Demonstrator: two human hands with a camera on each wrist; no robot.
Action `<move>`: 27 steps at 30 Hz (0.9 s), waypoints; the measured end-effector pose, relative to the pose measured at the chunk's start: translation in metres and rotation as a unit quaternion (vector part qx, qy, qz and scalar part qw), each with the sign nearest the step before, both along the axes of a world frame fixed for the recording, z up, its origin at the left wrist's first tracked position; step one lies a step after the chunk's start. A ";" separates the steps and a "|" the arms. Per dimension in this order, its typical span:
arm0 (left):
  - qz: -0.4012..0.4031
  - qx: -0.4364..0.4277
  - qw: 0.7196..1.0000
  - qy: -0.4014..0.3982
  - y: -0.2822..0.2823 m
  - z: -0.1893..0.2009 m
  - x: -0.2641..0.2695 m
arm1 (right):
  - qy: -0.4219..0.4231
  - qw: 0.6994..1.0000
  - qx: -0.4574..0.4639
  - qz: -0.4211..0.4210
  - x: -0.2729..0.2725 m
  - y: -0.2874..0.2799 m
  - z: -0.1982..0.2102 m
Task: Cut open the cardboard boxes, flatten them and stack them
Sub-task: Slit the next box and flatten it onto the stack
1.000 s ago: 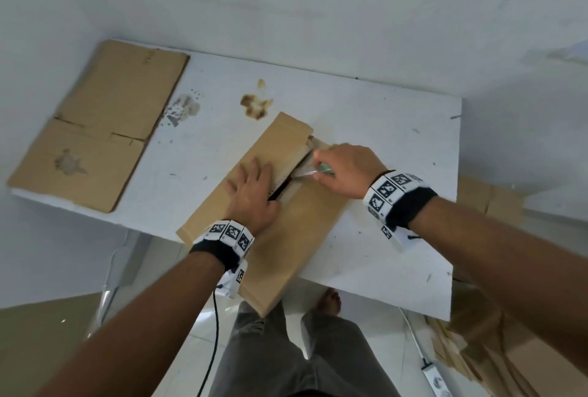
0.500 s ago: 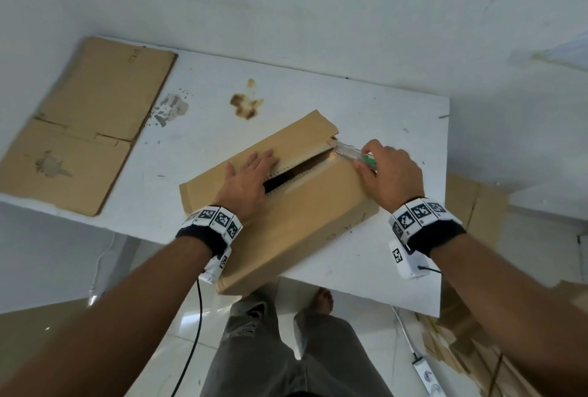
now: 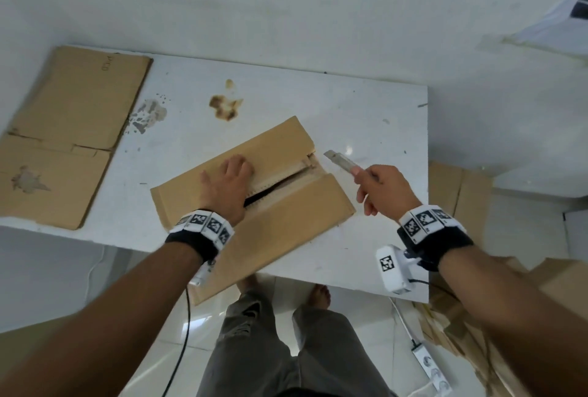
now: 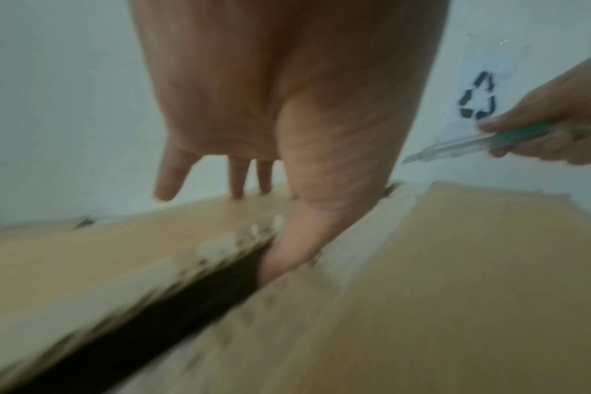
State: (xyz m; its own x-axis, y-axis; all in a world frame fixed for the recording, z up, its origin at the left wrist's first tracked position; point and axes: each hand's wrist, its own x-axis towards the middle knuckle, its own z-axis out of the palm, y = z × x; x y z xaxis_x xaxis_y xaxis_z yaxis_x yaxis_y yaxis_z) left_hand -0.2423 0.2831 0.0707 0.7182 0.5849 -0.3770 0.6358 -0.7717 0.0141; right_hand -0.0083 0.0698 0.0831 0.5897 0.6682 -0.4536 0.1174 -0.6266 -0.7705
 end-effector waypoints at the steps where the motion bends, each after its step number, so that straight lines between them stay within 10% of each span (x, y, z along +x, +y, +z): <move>1: 0.005 0.023 0.999 0.031 -0.005 0.004 0.010 | -0.003 1.000 -0.011 -0.017 -0.006 0.006 -0.005; 13: 0.115 -0.146 0.983 -0.001 0.015 0.020 0.020 | 0.137 0.980 -0.004 -0.144 0.006 0.008 -0.028; 18: 0.135 -0.059 0.986 -0.074 -0.017 0.009 0.029 | 0.038 0.995 -0.063 -0.063 -0.013 0.015 -0.031; 24: 0.093 -0.004 0.995 -0.028 -0.039 -0.015 0.055 | 0.288 0.956 0.021 -0.045 -0.045 -0.006 -0.048; 27: 0.109 -0.031 0.992 -0.058 -0.038 -0.023 0.050 | 0.264 0.963 0.038 -0.050 -0.043 -0.009 -0.047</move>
State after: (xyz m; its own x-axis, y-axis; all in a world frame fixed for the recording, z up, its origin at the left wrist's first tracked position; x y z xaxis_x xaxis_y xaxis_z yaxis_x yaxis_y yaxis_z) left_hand -0.1920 0.2447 0.0476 0.6182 0.7089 -0.3396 0.7784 -0.6122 0.1390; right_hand -0.0509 0.0611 0.0364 0.3532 0.6632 -0.6598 -0.3600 -0.5546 -0.7502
